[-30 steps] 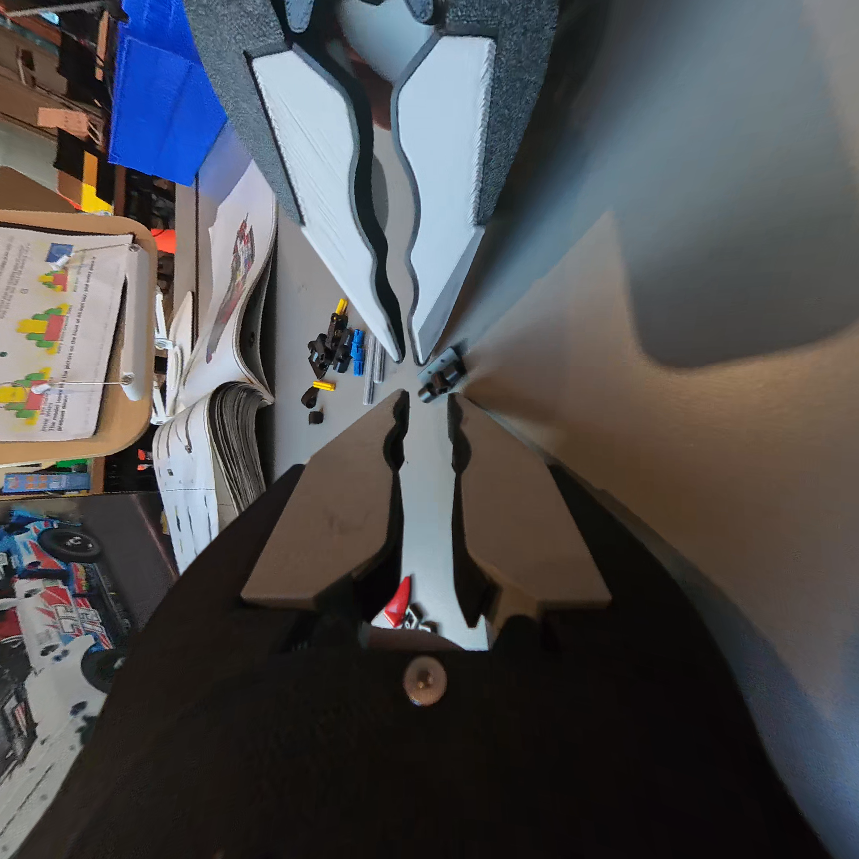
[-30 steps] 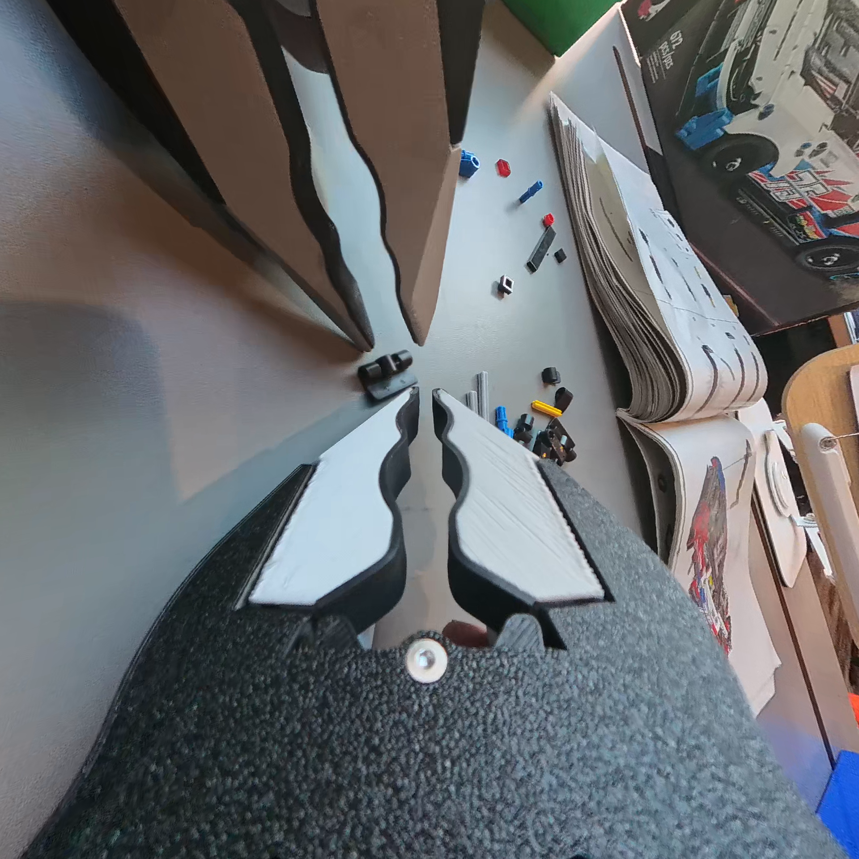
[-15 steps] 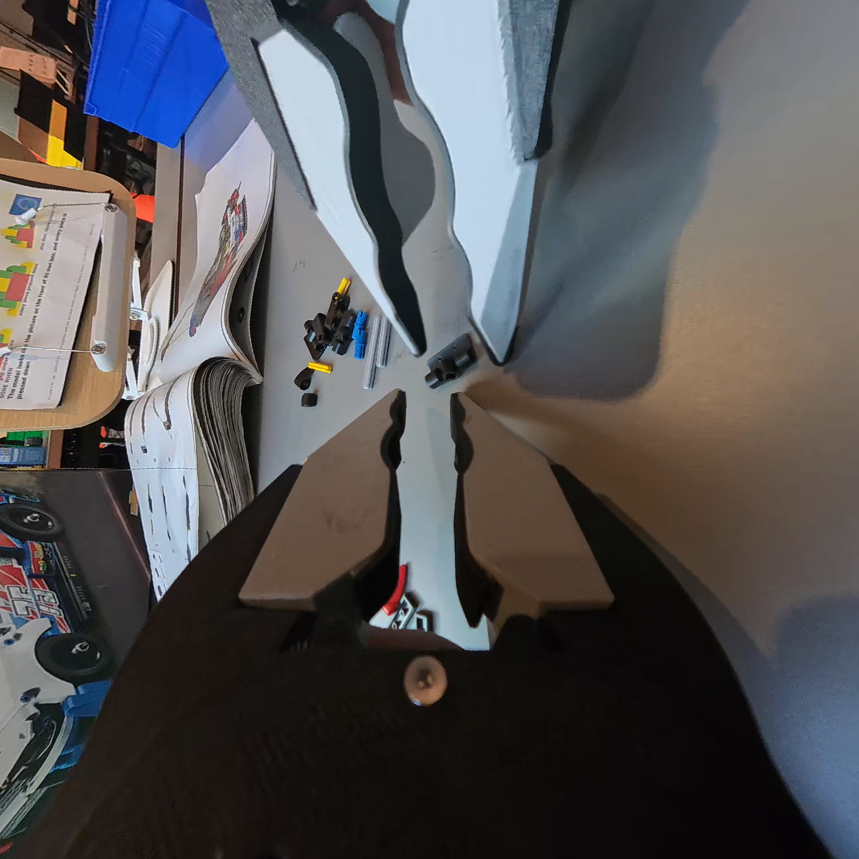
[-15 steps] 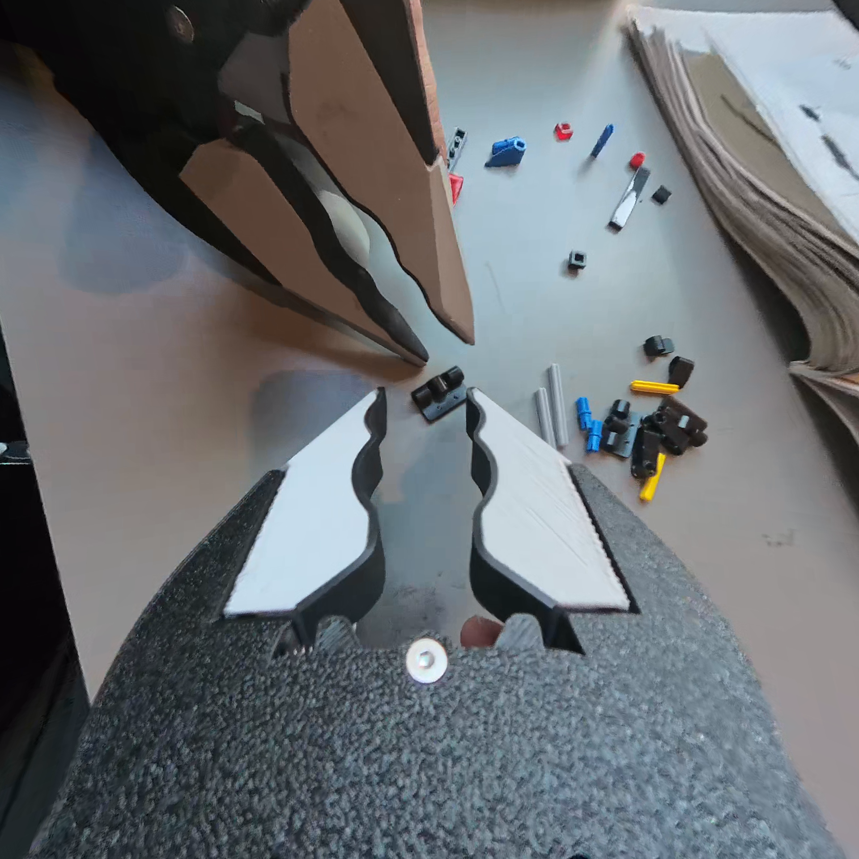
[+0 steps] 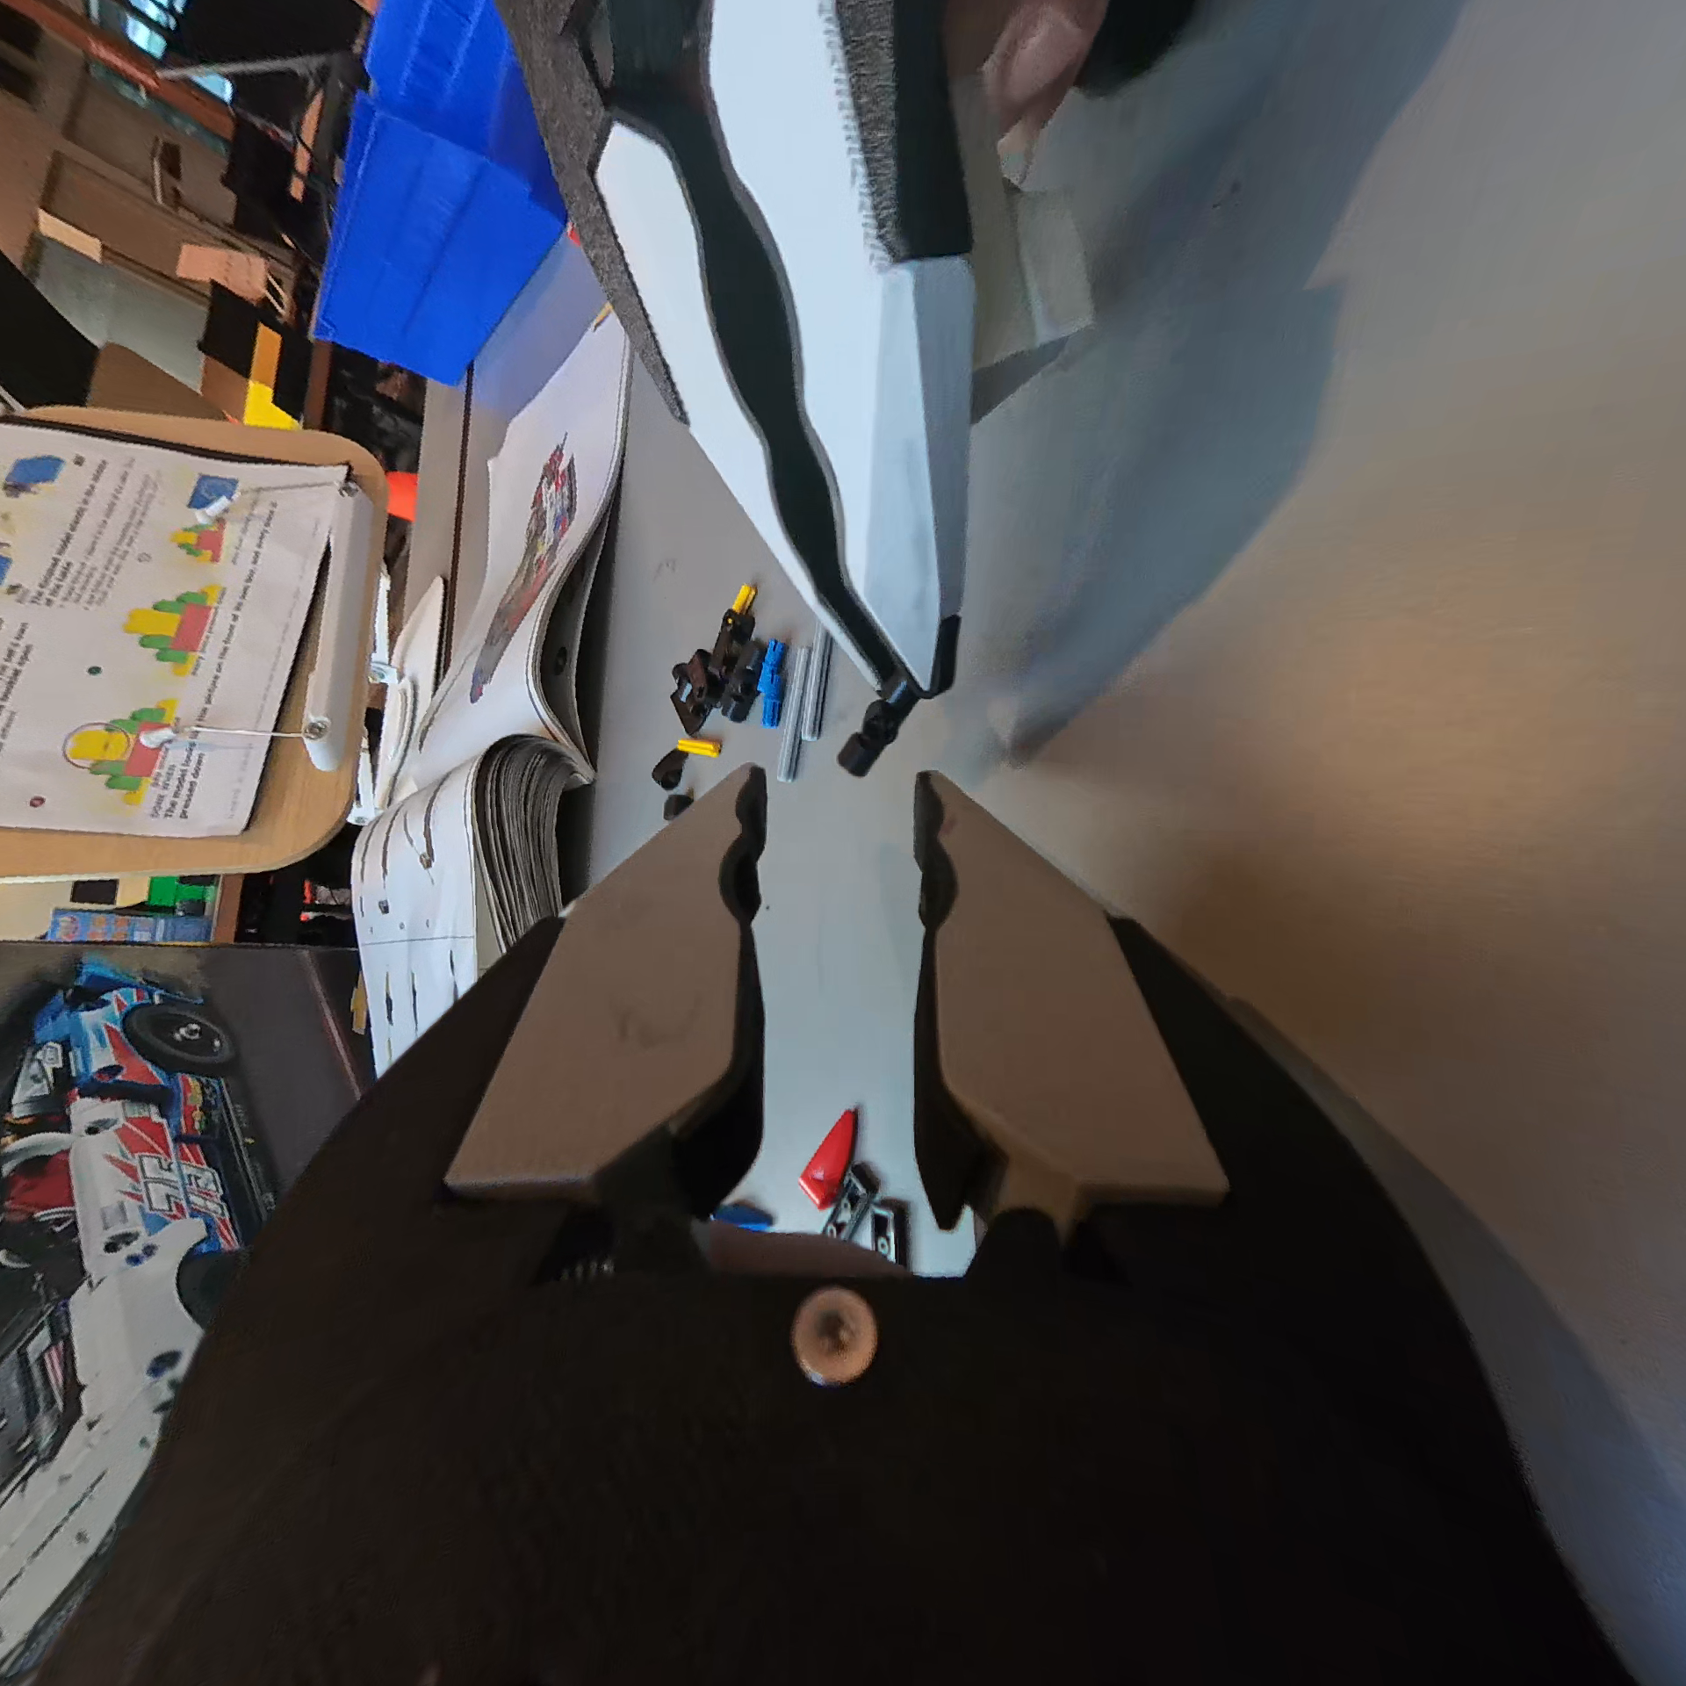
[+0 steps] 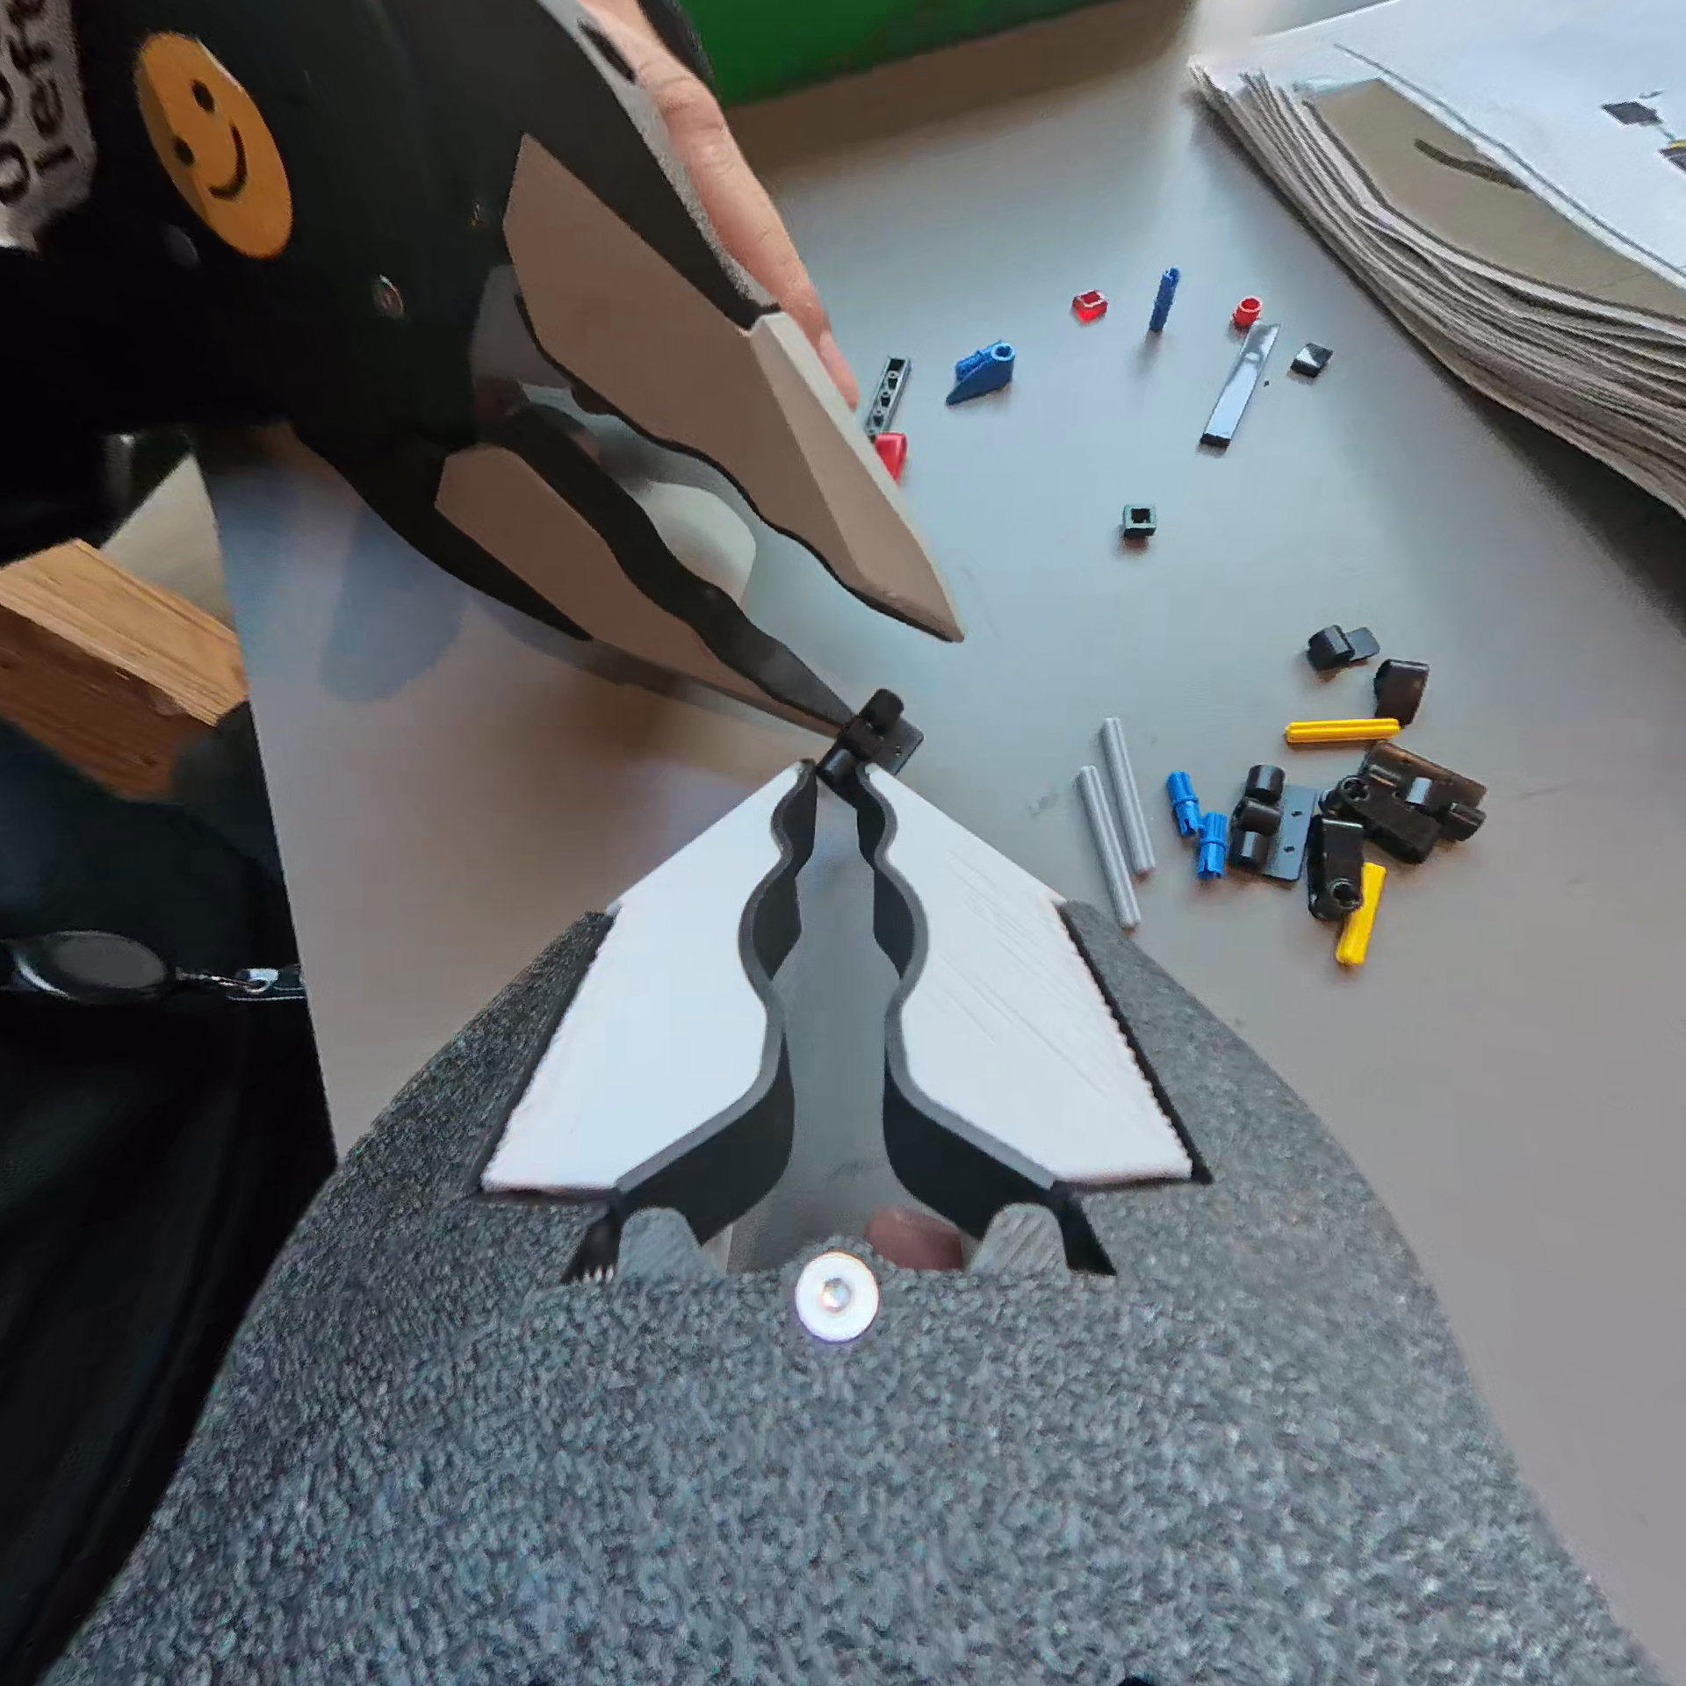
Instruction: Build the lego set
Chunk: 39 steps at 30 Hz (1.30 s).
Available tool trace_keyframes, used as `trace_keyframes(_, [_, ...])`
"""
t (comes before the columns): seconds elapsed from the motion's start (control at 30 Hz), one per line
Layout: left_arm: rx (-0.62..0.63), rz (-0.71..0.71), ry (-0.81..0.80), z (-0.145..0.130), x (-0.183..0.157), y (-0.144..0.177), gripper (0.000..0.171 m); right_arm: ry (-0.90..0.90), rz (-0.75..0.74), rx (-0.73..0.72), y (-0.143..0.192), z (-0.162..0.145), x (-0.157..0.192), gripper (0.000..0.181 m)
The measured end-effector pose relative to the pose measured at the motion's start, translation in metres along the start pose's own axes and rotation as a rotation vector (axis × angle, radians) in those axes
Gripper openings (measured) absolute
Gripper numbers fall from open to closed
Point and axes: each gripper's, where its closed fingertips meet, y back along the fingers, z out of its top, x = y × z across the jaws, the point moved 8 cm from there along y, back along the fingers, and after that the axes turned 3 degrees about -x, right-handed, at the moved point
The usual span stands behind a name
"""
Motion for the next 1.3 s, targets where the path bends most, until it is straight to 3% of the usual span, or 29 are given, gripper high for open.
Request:
trace_keyframes(0.13, [-0.020, 0.027, -0.016, 0.002, 0.000, 0.000, 0.031, -0.064, 0.068, -0.054, 0.003, 0.002, 0.000, 0.007])
trace_keyframes(0.3, [-0.108, -0.006, -0.009, 0.010, -0.001, 0.007, 0.008, -0.164, 0.158, -0.102, 0.006, 0.003, -0.002, 0.007])
trace_keyframes(0.4, [-0.094, -0.054, 0.030, 0.012, -0.002, 0.005, 0.005, -0.212, 0.199, -0.102, 0.008, 0.002, -0.004, 0.007])
trace_keyframes(0.5, [-0.053, -0.122, 0.137, 0.009, 0.000, 0.003, 0.005, -0.070, 0.112, -0.065, 0.010, 0.004, 0.000, 0.015])
trace_keyframes(0.63, [-0.015, -0.270, 0.374, 0.003, 0.005, 0.004, 0.004, 0.314, -0.126, 0.024, 0.015, 0.010, 0.012, 0.022])
trace_keyframes(0.77, [-0.030, -0.432, 0.537, 0.004, 0.002, 0.006, 0.005, 0.484, -0.137, 0.081, 0.010, 0.012, 0.031, 0.022])
trace_keyframes(1.03, [-0.033, -0.522, 0.581, 0.008, -0.003, 0.007, 0.004, 0.343, -0.036, 0.109, -0.003, 0.001, 0.030, 0.007])
trace_keyframes(1.23, [0.001, -0.439, 0.544, 0.005, -0.003, 0.000, 0.012, -0.075, 0.058, 0.102, -0.011, -0.009, 0.008, 0.006])
trace_keyframes(1.3, [0.014, -0.411, 0.525, 0.005, -0.004, -0.003, 0.008, -0.139, 0.080, 0.106, -0.011, -0.010, 0.005, 0.006])
